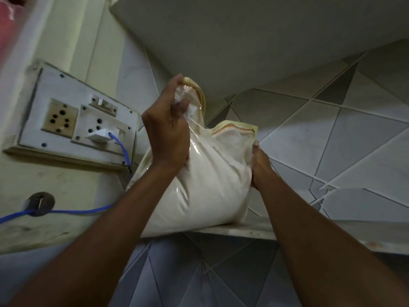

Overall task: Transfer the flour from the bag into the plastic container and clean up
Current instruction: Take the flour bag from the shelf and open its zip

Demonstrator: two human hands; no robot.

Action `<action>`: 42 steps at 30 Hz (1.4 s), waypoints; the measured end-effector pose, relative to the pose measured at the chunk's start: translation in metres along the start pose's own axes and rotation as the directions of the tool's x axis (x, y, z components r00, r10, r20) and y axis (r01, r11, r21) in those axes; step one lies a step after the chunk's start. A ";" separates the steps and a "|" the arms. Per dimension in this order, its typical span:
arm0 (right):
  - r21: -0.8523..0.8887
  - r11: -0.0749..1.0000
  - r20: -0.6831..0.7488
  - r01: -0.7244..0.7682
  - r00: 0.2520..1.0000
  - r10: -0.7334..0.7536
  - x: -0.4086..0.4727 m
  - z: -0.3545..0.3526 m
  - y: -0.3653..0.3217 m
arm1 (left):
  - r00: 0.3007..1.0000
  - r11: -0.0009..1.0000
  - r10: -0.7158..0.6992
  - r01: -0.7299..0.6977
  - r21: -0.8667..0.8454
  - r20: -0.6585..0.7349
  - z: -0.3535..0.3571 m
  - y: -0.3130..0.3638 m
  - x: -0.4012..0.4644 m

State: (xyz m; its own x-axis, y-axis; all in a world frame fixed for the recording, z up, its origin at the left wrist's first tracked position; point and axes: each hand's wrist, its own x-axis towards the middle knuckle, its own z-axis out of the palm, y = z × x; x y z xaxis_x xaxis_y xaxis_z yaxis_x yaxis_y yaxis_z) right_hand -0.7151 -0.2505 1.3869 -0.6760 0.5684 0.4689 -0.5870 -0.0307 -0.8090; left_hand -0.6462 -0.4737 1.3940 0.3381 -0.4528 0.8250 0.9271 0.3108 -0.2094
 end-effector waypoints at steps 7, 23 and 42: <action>-0.190 0.976 0.044 0.103 0.994 -0.096 -0.066 0.002 -0.038 | 1.000 1.000 -0.019 0.019 -0.005 -0.004 -0.028 0.024 0.032; -0.079 0.956 -0.018 0.282 0.959 -0.284 -0.170 0.007 -0.112 | 0.986 0.984 -0.148 0.155 0.085 -0.082 -0.114 0.099 0.100; 0.059 0.996 -0.033 0.072 0.997 -0.070 -0.357 -0.129 -0.036 | 0.874 0.841 -0.473 0.485 0.241 -0.110 -0.239 0.259 -0.019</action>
State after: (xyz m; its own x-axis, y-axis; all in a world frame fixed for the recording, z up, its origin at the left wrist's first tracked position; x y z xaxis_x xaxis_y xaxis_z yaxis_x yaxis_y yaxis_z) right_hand -0.3954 -0.3463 1.2026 -0.6184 0.5961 0.5122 -0.6593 -0.0387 -0.7509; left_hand -0.3742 -0.5843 1.1987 -0.1249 -0.6345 0.7628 0.9046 0.2431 0.3503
